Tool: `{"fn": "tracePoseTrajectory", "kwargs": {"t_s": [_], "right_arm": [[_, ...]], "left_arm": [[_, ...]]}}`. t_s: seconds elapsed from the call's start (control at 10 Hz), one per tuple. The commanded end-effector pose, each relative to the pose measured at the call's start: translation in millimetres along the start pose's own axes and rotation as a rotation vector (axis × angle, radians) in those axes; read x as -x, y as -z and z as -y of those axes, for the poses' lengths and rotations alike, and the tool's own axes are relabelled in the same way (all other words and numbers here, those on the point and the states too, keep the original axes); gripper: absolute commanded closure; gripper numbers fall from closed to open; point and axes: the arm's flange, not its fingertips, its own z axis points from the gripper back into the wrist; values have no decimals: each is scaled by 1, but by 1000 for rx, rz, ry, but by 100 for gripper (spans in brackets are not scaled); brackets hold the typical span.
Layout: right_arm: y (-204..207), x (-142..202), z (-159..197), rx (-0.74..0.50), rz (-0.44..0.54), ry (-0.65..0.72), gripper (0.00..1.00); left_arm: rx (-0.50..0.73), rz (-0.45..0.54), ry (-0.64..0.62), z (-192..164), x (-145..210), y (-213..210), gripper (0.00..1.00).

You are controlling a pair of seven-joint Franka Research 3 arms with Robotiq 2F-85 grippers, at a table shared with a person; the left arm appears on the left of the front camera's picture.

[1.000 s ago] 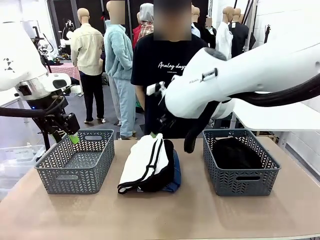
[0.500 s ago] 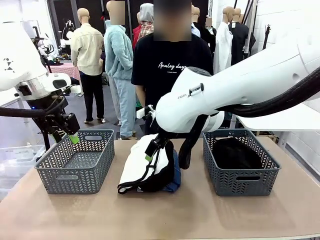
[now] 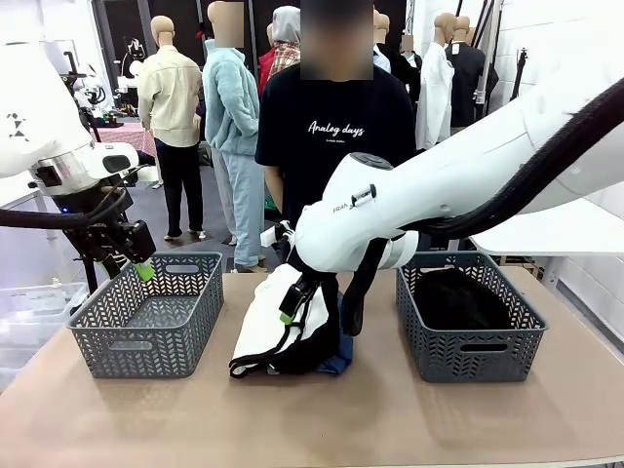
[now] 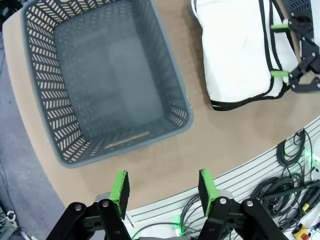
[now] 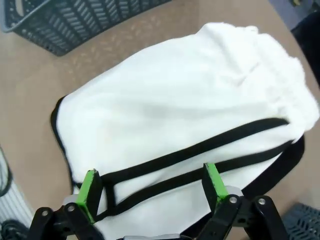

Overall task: Sort the tops and bottoms.
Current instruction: Lift clothes from the center of the table with your right hand.

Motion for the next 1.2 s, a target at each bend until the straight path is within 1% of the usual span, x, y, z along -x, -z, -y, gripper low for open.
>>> {"fn": "tracePoseTrajectory", "kwargs": {"t_s": [0.0,0.2,0.4,0.7,1.1], "right_arm": [[0,-17,7,52,49,-29,0],[0,-24,10,95,102,-59,0],[2,-27,18,129,113,-72,0],[5,-26,31,177,106,-75,0],[19,-19,40,186,80,-50,0]], "left_arm": [[-10,4,5,-3,1,-1,28],[-10,4,5,-3,1,-1,28],[-10,4,5,-3,1,-1,28],[-10,4,5,-3,1,-1,28],[-10,4,5,-3,1,-1,28]]}}
